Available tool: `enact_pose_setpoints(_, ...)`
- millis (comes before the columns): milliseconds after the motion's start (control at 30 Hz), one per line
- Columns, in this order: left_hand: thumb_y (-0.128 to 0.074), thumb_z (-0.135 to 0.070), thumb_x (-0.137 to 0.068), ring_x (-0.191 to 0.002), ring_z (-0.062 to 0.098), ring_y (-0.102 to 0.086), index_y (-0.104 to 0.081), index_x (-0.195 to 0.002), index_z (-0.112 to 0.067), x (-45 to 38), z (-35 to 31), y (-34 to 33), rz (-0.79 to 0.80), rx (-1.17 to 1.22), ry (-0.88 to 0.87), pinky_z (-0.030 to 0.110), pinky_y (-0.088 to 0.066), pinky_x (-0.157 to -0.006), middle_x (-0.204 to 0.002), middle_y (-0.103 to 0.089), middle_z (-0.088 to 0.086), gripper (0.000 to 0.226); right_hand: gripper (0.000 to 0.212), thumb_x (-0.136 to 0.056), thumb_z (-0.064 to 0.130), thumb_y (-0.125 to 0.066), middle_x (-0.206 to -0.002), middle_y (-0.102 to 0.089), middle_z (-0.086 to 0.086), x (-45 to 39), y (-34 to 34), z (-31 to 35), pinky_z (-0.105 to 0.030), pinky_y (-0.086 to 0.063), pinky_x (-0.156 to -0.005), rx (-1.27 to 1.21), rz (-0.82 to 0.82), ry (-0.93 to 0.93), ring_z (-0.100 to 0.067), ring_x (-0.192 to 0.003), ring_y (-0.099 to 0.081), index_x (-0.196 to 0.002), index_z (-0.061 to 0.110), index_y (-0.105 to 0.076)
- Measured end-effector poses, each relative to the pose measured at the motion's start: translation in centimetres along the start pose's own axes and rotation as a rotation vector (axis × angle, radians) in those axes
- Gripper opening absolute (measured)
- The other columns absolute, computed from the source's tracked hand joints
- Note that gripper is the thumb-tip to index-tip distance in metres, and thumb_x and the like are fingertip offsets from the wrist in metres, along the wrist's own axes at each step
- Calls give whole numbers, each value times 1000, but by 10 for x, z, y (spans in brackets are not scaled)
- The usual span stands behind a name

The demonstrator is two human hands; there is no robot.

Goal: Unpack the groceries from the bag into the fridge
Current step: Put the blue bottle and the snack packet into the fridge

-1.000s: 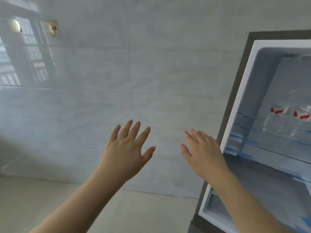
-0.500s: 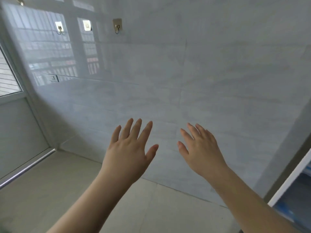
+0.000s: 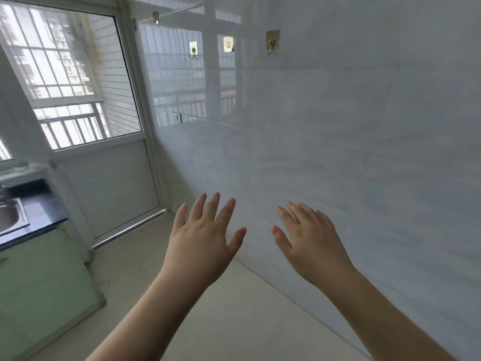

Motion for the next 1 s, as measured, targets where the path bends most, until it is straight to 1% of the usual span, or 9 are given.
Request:
enact_pose_setpoints(167, 8, -69, -78, -149, 19, -9, -5, -153, -36, -12, 16, -5, 31, -66, 139, 43, -8, -118, -162, -16, -5, 83, 85, -82, 59, 9, -156, -32, 1, -36, -6, 11, -36, -15, -116, -64, -20, 126, -16, -143, -26, -150, 26, -29)
enact_pose_setpoints(300, 12, -69, -73, -148, 18, -8, -6, -152, -38, -12, 25, -8, 70, -96, 239, 42, -7, -118, -161, -15, -7, 87, 83, -84, 58, 3, -152, -39, -3, -56, -15, 23, -38, -20, -114, -127, -15, 216, -20, -140, -32, -147, 22, -37)
enact_pose_setpoints(400, 9, -69, -75, -148, 18, -7, -8, -152, -38, -6, 36, -9, 87, -121, 316, 42, -7, -118, -161, -15, -8, 84, 74, -89, 56, -10, -144, -50, -7, -68, -25, 41, -42, -30, -109, -184, -20, 283, -25, -133, -43, -140, 19, -49)
enact_pose_setpoints(500, -3, -67, -90, -149, 19, -3, -3, -152, -37, 8, 53, -11, 111, -150, 397, 43, -5, -120, -162, -10, -5, 69, 68, -92, 54, -17, -139, -55, -10, -73, -36, 67, -45, -36, -105, -236, -11, 352, -29, -128, -49, -135, 17, -55)
enact_pose_setpoints(600, -9, -65, -92, -149, 19, 2, 5, -153, -37, 30, 77, -7, 113, -188, 481, 42, -1, -120, -163, -5, -3, 68, 73, -89, 56, -11, -146, -48, -8, -73, -42, 103, -44, -29, -110, -275, 6, 437, -27, -135, -42, -140, 20, -49)
enact_pose_setpoints(667, -7, -65, -91, -149, 19, 4, 6, -152, -37, 50, 95, -4, 106, -205, 543, 42, 0, -120, -163, -4, -3, 68, 80, -85, 59, -3, -153, -39, -3, -71, -46, 129, -40, -20, -114, -283, 26, 496, -23, -141, -32, -145, 24, -40)
enact_pose_setpoints(733, -14, -63, -95, -149, 19, 6, 6, -153, -37, 74, 118, -2, 120, -199, 614, 42, 2, -120, -163, -1, -3, 67, 83, -82, 60, 3, -156, -32, 0, -66, -50, 159, -37, -14, -116, -298, 51, 546, -19, -144, -25, -148, 27, -34)
enact_pose_setpoints(867, -18, -62, -95, -149, 19, 8, 4, -152, -37, 117, 164, 4, 131, -202, 739, 43, 3, -120, -163, 1, -2, 66, 83, -80, 59, 5, -158, -27, 2, -51, -58, 228, -35, -8, -117, -312, 80, 647, -17, -145, -19, -149, 28, -29)
enact_pose_setpoints(1000, -18, -63, -95, -149, 18, 9, 2, -152, -37, 161, 210, 14, 108, -181, 834, 46, 2, -119, -163, 2, -3, 66, 82, -80, 57, 5, -160, -20, 3, -31, -56, 304, -35, -7, -117, -338, 94, 754, -16, -147, -16, -151, 30, -24)
Point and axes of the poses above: each hand's wrist, its own x-axis away from the middle knuckle, its own y-axis out of the back of the hand, z = x × y, the point moved 9 cm from there along -x, towards the middle knuckle
